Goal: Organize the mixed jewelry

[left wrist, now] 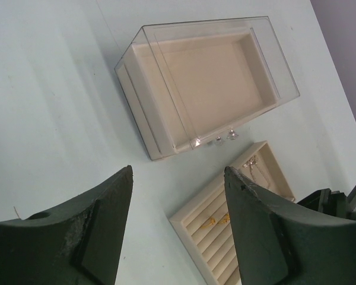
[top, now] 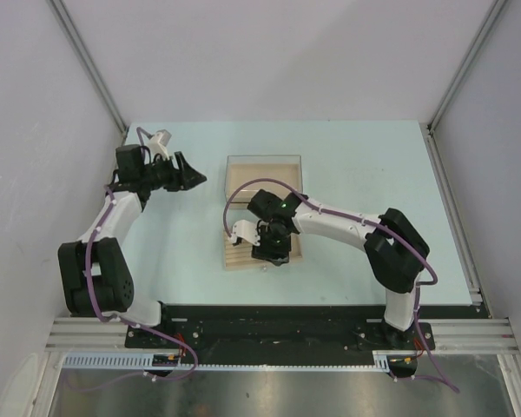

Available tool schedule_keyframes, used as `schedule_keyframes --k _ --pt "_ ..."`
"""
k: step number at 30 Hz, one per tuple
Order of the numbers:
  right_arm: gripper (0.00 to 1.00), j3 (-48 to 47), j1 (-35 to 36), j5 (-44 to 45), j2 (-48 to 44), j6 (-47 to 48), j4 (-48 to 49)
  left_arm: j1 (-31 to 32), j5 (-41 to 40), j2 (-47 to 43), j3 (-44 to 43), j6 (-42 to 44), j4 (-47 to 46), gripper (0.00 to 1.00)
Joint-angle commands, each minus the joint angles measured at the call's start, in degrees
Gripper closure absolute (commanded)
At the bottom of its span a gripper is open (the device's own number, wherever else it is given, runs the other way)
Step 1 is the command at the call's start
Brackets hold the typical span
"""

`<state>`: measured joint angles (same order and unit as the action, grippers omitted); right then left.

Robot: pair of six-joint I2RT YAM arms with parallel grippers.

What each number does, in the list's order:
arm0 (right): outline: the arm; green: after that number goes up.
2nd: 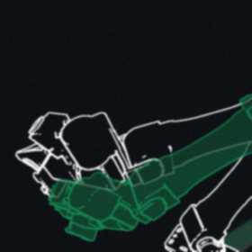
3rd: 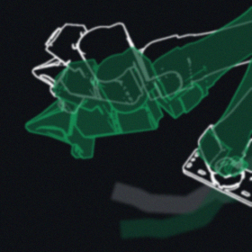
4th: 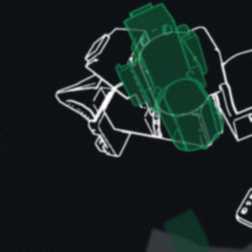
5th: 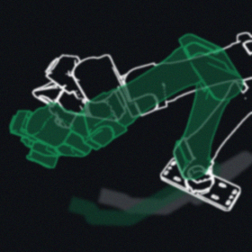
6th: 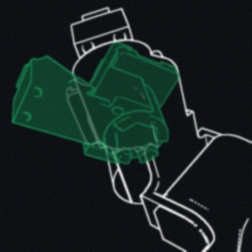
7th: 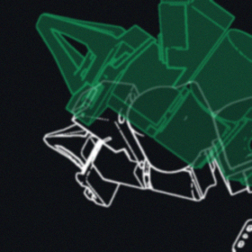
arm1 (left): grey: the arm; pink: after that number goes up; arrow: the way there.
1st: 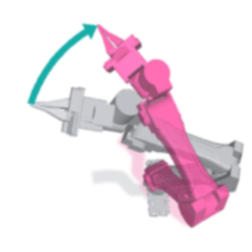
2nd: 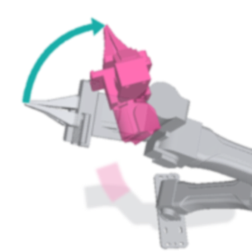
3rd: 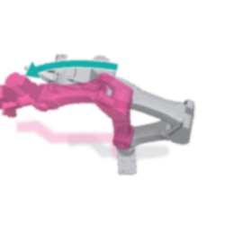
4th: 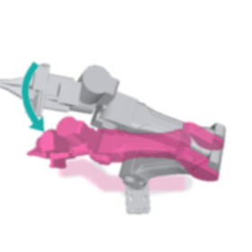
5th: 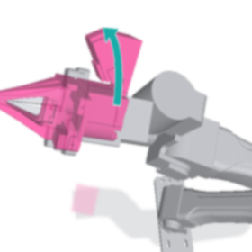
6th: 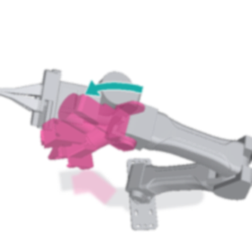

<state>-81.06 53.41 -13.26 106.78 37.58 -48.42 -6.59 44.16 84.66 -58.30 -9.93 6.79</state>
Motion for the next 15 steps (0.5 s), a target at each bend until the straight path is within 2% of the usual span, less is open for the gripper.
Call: schedule_keyframes --k 1,15 --pt "0.48 0.2 -0.1 -1.2 1.6 0.9 1.6 -0.5 2.0 0.6 -1.9 1.8 -0.3 0.32" --pt "0.52 2.7 -0.1 1.2 4.4 0.1 6.9 -0.6 2.1 2.1 -2.0 1.4 -1.1 0.32"
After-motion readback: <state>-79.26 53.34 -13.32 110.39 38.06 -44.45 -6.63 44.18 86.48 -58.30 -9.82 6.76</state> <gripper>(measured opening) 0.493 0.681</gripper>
